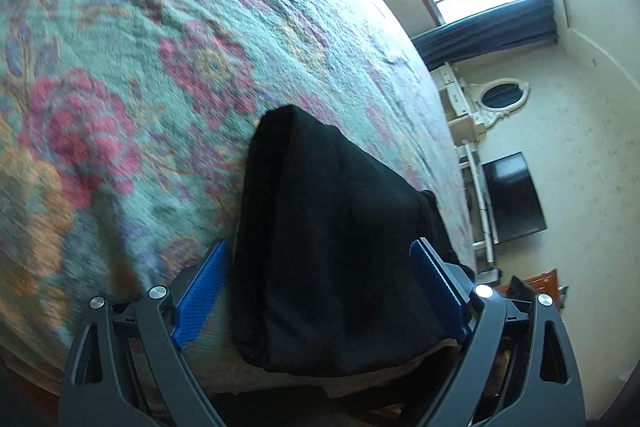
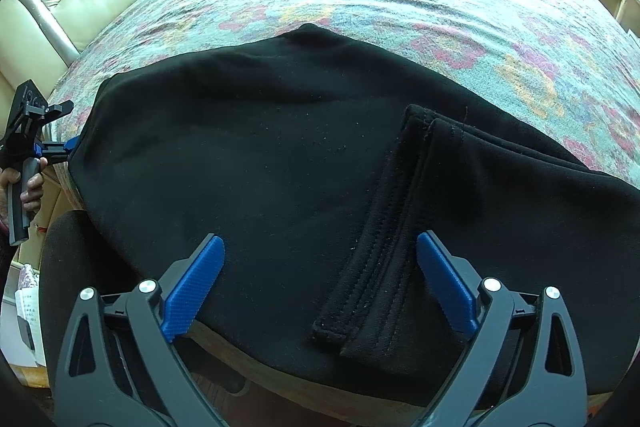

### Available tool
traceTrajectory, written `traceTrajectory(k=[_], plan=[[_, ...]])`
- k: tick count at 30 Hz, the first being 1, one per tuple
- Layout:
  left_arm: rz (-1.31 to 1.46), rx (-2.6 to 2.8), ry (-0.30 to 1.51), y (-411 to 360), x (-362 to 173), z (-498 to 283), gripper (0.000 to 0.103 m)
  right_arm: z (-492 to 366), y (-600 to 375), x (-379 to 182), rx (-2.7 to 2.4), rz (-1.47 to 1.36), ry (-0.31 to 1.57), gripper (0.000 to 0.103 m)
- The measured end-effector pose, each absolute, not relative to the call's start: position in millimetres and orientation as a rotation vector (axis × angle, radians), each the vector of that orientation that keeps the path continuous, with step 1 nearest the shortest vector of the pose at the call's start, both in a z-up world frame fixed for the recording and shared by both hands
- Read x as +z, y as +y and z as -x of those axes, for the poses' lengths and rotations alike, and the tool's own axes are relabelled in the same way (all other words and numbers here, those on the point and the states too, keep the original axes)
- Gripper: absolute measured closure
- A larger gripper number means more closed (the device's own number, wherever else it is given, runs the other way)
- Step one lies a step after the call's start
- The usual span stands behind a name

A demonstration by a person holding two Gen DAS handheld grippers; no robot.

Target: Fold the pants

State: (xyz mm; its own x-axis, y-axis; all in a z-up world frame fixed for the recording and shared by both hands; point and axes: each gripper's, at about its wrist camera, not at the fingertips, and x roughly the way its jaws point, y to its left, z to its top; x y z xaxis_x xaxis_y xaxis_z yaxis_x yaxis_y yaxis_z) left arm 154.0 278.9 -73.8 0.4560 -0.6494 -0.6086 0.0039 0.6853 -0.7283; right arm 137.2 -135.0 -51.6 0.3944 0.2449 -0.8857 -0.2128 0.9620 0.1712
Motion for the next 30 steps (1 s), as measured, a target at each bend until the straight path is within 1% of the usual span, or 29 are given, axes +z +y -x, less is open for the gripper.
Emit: traceTrajectory(k=[2,5,9,14,17,19,22,25,26,27,28,30], plan=[[0.635,-0.404,1.011,285.0,-63.9,-156.8,0.014,-137.3,-136.2,-51.5,0.297,-0.037,1.132,0.006],[0.659,-0.46,1.104,284.2,-75.0,-167.3,0.014,-139.0,-139.4,-52.4,0.3,-0.062,1.135,0.006],[0.555,-0.531,1.126,261.5,-74.5,-174.3,0.014,-138.7,-140.8,-52.9,0.301,-0.08,1.133,0.006],[0.653,-0.666,1.149,242.2,-79.6,-184.8,0.014,-139.7,-142.4,-52.1,0.308,-0.089,1.135,0.005],[0.695,-0.703,1.139,245.6,-89.8,-182.5,0.014,-140.5,-147.5,-51.5,0.319,-0.123,1.134,0.005],[0.669,-0.734,1.115,249.0,-90.2,-173.9,0.014,-140.5,-151.2,-51.2,0.328,-0.148,1.133,0.005],[0.598,-0.697,1.128,238.9,-85.4,-171.1,0.014,-140.4,-156.8,-51.2,0.339,-0.191,1.124,0.005],[0.691,-0.666,1.127,233.7,-82.7,-175.1,0.016,-138.7,-160.3,-51.7,0.348,-0.21,1.112,0.005],[0.719,-0.686,1.128,232.1,-83.6,-175.7,0.025,-138.1,-160.3,-51.8,0.347,-0.205,1.113,0.005],[0.718,-0.694,1.144,227.7,-85.0,-176.2,0.046,-137.7,-160.9,-52.4,0.349,-0.204,1.111,0.005],[0.692,-0.679,1.171,222.3,-87.3,-176.1,0.072,-137.3,-161.3,-52.5,0.352,-0.205,1.109,0.005],[0.668,-0.65,1.178,220.0,-89.2,-176.6,0.075,-137.3,-162.8,-52.9,0.353,-0.215,1.103,0.005]])
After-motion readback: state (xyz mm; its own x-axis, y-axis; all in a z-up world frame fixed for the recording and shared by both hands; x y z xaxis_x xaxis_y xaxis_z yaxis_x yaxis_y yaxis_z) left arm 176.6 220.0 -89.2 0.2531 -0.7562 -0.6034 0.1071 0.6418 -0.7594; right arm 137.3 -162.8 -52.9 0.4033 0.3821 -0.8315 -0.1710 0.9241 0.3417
